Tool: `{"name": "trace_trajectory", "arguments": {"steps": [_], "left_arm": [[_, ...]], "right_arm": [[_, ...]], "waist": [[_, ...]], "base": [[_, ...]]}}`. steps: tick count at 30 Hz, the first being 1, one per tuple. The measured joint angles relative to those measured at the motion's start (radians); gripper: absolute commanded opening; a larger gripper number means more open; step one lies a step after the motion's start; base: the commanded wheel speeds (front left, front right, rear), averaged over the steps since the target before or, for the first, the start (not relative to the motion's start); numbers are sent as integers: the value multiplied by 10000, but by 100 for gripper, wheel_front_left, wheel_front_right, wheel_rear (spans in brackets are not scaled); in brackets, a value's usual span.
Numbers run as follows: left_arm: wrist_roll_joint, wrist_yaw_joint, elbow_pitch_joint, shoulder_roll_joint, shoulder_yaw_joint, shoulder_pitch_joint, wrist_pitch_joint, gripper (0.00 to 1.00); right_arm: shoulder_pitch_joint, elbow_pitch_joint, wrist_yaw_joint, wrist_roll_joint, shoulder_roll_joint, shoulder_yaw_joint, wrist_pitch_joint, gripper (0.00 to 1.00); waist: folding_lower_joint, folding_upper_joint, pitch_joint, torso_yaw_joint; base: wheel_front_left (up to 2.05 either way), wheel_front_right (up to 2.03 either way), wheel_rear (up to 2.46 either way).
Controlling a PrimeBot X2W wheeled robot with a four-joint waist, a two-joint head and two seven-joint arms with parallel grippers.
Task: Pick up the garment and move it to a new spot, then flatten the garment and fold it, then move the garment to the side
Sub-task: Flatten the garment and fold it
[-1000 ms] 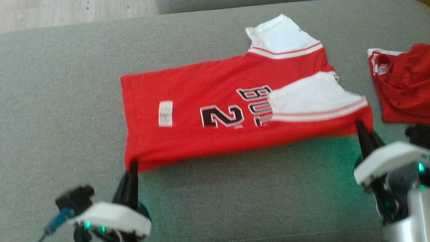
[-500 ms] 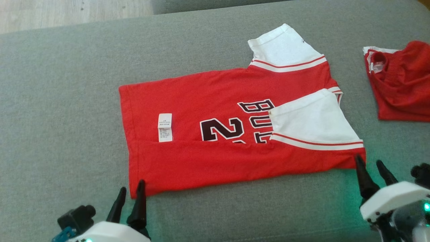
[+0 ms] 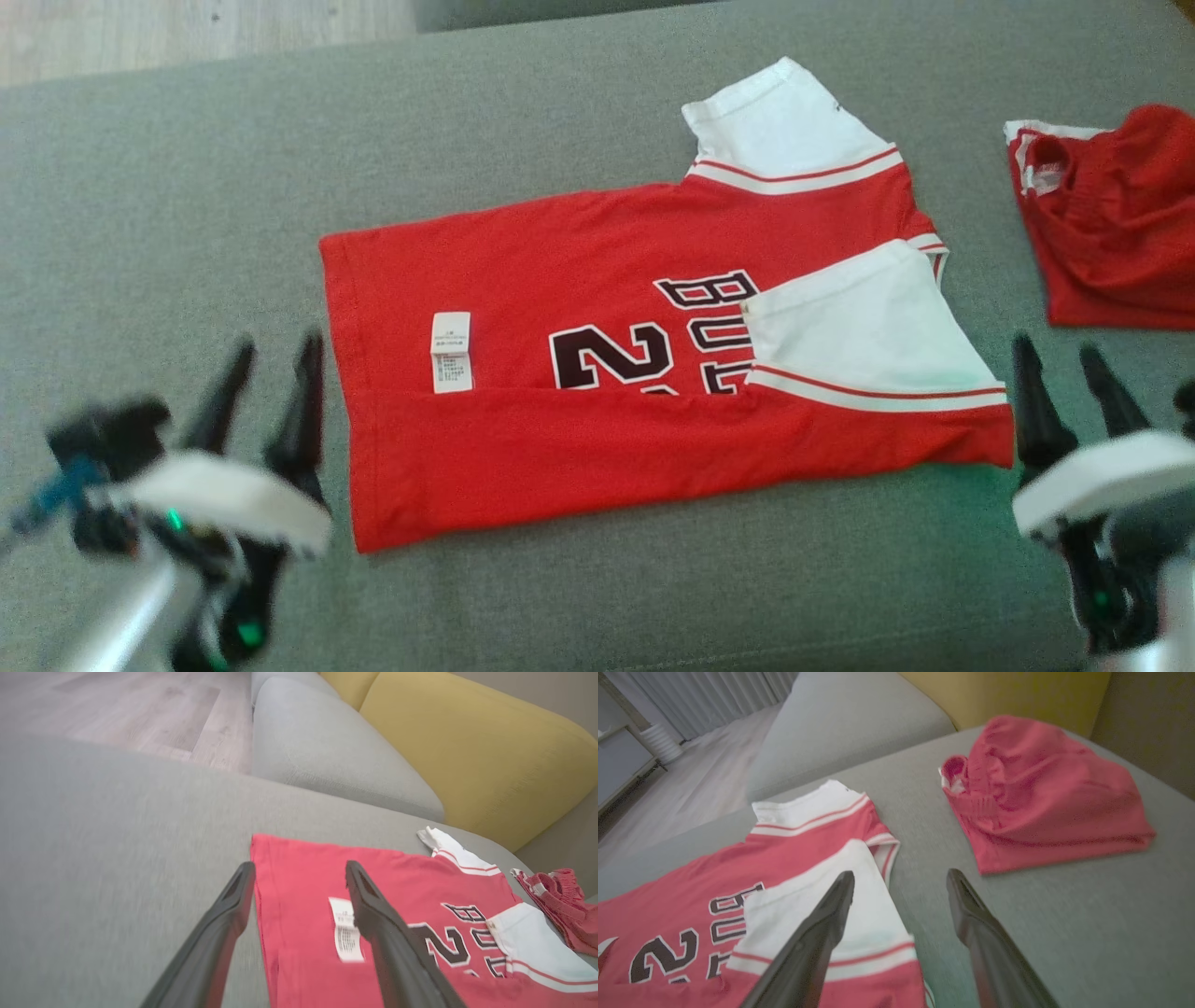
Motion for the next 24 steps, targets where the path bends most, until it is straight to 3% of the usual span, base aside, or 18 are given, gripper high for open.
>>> {"name": "trace_trajectory", "arguments": {"steps": [9, 16, 24], "left_arm": [[736, -711, 1072, 1221, -186, -3544, 2303, 100], [846, -1409, 2625, 1329, -780, -4695, 3526, 100], [823, -1580, 3599, 1335, -767, -4732, 3555, 100]], "right_arm": [[-1856, -134, 0, -637, -10, 1066, 238, 100], [-2875, 119, 0, -696, -33, 1720, 236, 100], [-3250, 476, 0, -677, -102, 1939, 54, 100]], "waist": [[2, 0, 677, -222], [2, 0, 1321, -600], [1, 0, 1856, -977]], "base": [[0, 0, 0], [0, 0, 0], [0, 0, 0]]}}
